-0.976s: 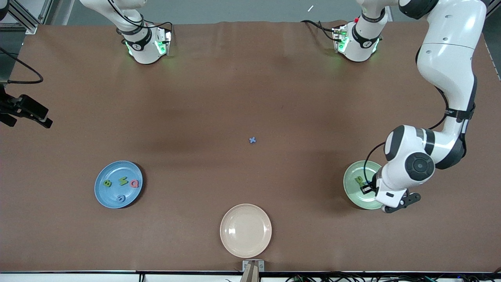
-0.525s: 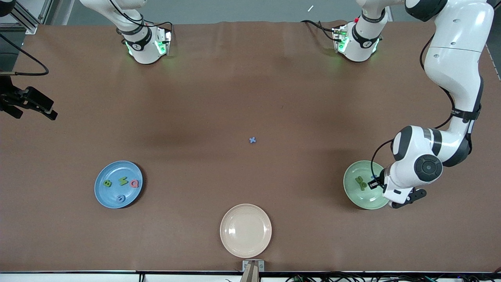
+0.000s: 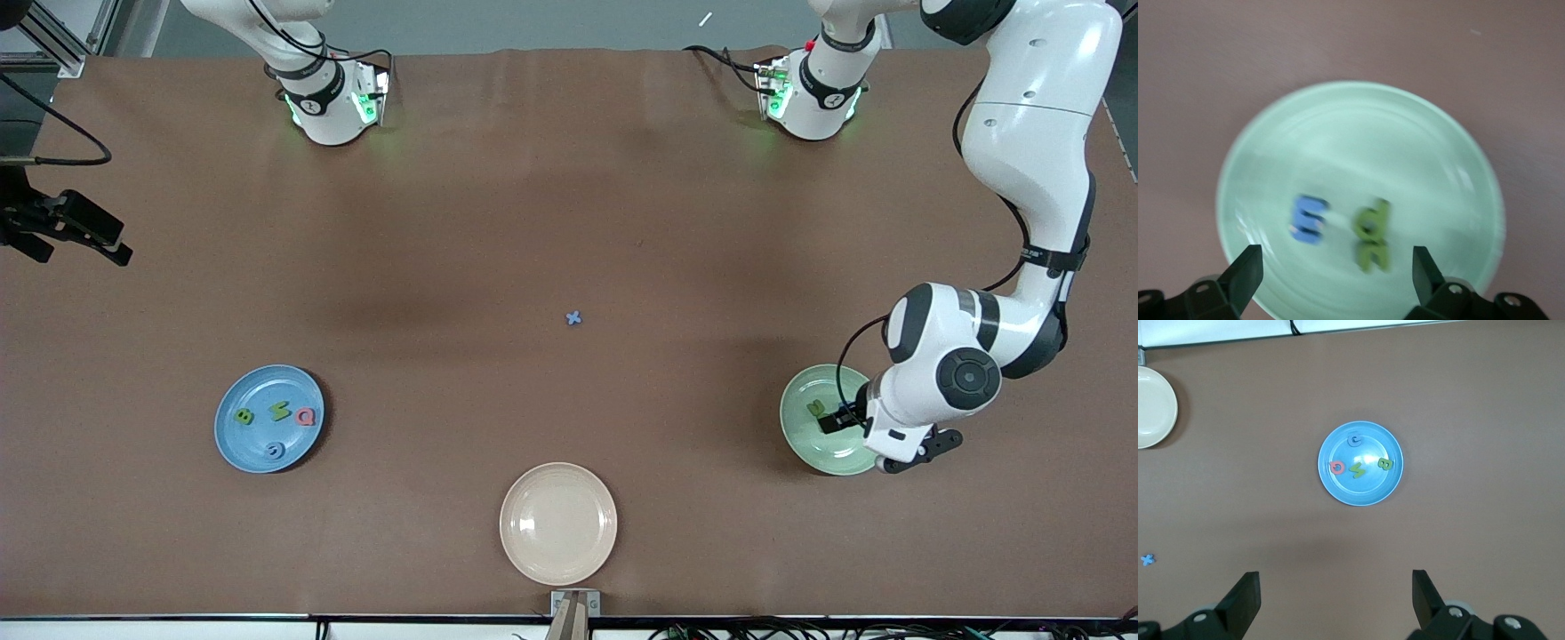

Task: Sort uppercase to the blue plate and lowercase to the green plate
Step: 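Reach the left gripper to the blue x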

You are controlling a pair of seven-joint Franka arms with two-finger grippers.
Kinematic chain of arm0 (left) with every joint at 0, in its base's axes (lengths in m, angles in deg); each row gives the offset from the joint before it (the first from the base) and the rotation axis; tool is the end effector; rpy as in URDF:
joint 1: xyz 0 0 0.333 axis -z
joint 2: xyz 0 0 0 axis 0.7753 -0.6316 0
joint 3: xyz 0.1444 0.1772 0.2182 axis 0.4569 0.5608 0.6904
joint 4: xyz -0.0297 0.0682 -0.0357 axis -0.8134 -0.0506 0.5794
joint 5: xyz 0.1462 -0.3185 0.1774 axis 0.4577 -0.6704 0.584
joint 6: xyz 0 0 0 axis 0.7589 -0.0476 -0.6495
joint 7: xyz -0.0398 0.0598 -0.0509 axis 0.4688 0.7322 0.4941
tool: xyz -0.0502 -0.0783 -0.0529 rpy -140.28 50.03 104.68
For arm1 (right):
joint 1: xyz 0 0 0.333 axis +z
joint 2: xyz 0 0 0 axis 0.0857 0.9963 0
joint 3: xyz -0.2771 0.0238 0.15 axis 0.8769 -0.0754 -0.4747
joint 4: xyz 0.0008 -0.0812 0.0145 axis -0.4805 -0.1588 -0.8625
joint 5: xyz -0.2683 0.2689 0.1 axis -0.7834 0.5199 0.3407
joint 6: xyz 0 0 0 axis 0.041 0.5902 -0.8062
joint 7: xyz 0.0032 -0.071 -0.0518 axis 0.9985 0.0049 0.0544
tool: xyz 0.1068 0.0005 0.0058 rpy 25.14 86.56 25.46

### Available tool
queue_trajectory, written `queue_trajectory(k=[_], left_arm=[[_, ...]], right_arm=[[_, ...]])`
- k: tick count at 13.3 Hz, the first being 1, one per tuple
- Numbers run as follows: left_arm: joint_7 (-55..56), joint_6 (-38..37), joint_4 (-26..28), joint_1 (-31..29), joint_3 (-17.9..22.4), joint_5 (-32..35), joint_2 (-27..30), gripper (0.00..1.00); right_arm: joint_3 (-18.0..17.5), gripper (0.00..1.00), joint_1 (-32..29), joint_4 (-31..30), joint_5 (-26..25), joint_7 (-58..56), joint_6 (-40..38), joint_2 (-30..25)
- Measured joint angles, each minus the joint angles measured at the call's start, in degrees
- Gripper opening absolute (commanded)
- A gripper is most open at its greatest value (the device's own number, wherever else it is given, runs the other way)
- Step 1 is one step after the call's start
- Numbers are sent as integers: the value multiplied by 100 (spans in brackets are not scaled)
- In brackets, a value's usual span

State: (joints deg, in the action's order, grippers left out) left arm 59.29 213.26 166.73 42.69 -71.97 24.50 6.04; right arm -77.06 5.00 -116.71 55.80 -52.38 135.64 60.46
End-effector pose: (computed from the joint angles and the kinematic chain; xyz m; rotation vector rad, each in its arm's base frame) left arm 0.6859 -0.0855 0.2357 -3.0290 -0.5947 0.0842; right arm 0.5574 -0.0109 0.6505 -3.1069 0.1172 -0.1921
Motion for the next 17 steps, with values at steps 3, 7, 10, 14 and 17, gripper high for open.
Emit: queue_trajectory(k=[3, 7, 10, 14, 17], left_arm=[[602, -247, 0, 59, -640, 0, 33, 96], [1365, -269, 3, 686, -1002, 2, 34, 94], [1775, -166, 6, 1372, -999, 2, 30, 92], [2157, 408, 46, 2132, -962, 2, -184, 76], [2475, 734, 36, 2818, -694, 2, -423, 71]], right_arm=[[0, 100, 0, 23, -4, 0, -1, 1], [-5, 100, 0, 90, -7, 0, 0, 0], [-7, 100, 1, 139, -9, 0, 0, 1], [-3, 100, 1, 187, -13, 1, -16, 1], [-2, 100, 0, 188, -13, 1, -24, 1]])
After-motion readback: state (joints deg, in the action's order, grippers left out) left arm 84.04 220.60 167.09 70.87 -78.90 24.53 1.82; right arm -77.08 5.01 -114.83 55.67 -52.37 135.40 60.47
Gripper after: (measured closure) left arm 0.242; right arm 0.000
